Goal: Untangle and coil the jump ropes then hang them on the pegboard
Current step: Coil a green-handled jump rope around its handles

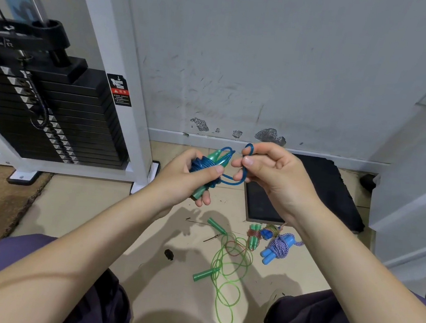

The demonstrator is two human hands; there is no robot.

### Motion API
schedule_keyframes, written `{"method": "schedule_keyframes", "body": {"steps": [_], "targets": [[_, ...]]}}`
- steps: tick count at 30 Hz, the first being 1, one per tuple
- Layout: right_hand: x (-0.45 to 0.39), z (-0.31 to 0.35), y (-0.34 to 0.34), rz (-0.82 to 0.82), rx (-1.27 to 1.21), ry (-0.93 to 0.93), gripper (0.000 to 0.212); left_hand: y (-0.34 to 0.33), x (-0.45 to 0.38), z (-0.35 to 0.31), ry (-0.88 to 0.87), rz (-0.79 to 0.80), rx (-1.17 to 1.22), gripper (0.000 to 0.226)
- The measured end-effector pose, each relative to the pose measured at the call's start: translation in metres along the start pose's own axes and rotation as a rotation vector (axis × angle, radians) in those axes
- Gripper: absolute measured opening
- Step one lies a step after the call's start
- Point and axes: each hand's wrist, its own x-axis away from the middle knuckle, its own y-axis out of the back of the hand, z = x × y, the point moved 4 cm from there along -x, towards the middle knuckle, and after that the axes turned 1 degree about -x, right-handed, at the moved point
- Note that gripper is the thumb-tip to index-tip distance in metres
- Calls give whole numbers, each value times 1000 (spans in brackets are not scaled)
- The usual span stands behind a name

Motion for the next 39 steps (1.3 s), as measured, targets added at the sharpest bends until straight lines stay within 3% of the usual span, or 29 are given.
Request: {"method": "schedule_keyframes", "body": {"steps": [7,12,16,23,31,39], "targets": [[1,3,-2,-21,75,-32,32,-3,5,-7,32,106,141,19],[2,7,-1,-61,150,24,10,-5,7,-8,64,178,212,32],[2,7,-2,-78,123,30,6,-7,8,-8,89,235,262,26],[2,8,-1,-97,206,59,15,-6,7,-9,87,202,282,23],[2,5,-3,-73,214,21,18,-8,8,-8,67,177,220,49],[4,7,-5,-137,332,78,15,-8,9,-9,43,165,151,35]]}}
